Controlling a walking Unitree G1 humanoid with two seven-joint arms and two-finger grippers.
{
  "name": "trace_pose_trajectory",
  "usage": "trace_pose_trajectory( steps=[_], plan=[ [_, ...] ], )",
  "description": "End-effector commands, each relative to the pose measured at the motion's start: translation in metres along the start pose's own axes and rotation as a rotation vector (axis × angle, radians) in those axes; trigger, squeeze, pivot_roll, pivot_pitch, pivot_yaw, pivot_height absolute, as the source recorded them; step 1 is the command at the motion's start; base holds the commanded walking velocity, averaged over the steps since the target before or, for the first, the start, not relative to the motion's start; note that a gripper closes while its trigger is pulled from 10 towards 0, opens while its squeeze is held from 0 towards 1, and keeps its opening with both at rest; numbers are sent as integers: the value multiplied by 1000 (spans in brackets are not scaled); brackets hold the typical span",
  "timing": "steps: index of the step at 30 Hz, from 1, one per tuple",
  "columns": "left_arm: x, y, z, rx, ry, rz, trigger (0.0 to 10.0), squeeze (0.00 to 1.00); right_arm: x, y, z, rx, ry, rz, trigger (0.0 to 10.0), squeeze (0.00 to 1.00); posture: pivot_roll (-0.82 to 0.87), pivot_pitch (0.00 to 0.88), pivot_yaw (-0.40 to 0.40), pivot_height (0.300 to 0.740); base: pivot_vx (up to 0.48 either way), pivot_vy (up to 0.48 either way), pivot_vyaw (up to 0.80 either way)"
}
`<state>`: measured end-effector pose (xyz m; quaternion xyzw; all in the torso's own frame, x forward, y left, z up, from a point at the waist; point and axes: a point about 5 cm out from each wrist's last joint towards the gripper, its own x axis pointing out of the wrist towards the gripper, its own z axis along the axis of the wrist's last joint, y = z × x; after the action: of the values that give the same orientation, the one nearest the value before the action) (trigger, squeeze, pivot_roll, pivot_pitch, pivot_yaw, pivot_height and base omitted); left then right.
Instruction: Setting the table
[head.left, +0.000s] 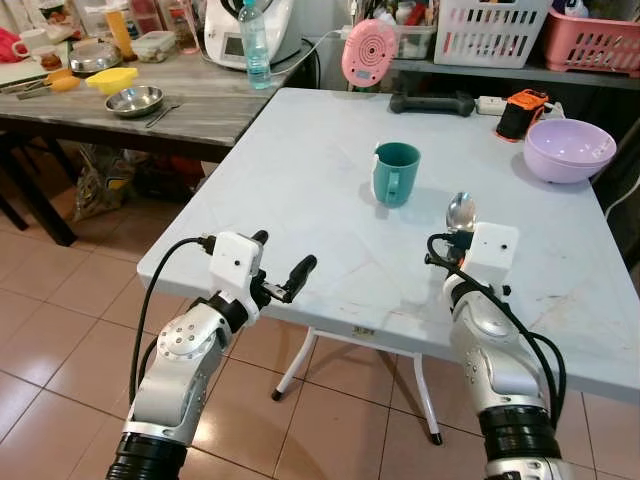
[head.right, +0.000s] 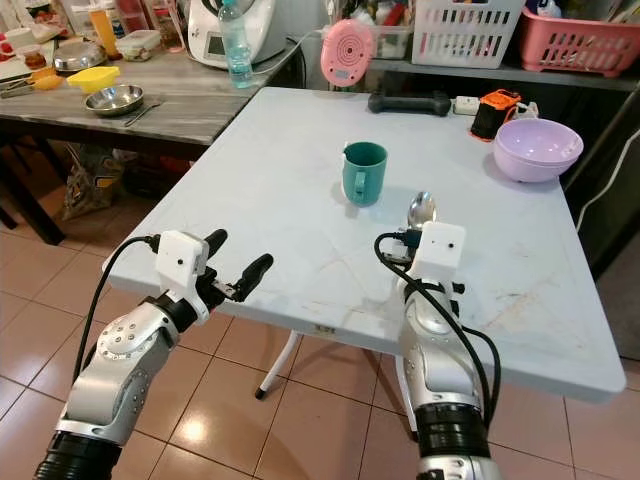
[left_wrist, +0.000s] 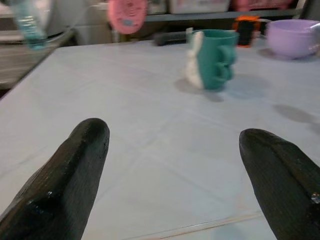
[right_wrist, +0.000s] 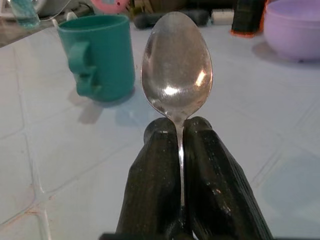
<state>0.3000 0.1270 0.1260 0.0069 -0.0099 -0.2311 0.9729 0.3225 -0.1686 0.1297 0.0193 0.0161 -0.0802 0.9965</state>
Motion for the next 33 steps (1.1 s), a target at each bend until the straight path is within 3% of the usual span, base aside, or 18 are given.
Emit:
trace_pose_trajectory(
  steps=[1, 4, 5, 6, 7, 11, 18, 26, 33],
  plan=[
    [2, 6, 3, 14, -15, 50, 10000, 0, -3, -3, 14, -26, -81, 0, 0, 0, -80, 0, 38, 740, 0, 0, 0],
    [1, 12, 3, 9, -18, 102, 10000, 0, -8, -7, 23, -65, -137, -14, 0, 0, -81, 0, 39, 740, 0, 0, 0],
    [0, 16, 2, -1, -10, 129, 10000, 0, -10, -9, 25, -71, -152, -18, 7176, 0, -83, 0, 39, 740, 0, 0, 0],
    [0, 18, 1, -9, -5, 149, 10000, 0, -11, -10, 27, -75, -162, -20, 7176, 0, -83, 0, 39, 740, 0, 0, 0],
    [-1, 21, 0, -13, -6, 172, 10000, 0, -14, -13, 30, -85, -177, -29, 10000, 0, -85, 0, 40, 740, 0, 0, 0],
    [-1, 28, -1, -25, -12, 206, 10000, 0, -20, -18, 33, -131, -204, -42, 10000, 0, -88, 0, 38, 740, 0, 0, 0],
    [5, 30, 2, -36, -22, 214, 10000, 0, -24, -22, 28, -100, -172, -63, 10000, 0, -94, 0, 37, 740, 0, 0, 0],
    [7, 35, 1, -51, -21, 232, 10000, 0, -25, -21, 28, -109, -162, -58, 10000, 0, -99, 0, 37, 740, 0, 0, -746],
    [9, 37, 2, -46, -24, 234, 10000, 0, -25, -22, 27, -115, -157, -60, 10000, 0, -101, 0, 39, 740, 0, 298, -716]
  ],
)
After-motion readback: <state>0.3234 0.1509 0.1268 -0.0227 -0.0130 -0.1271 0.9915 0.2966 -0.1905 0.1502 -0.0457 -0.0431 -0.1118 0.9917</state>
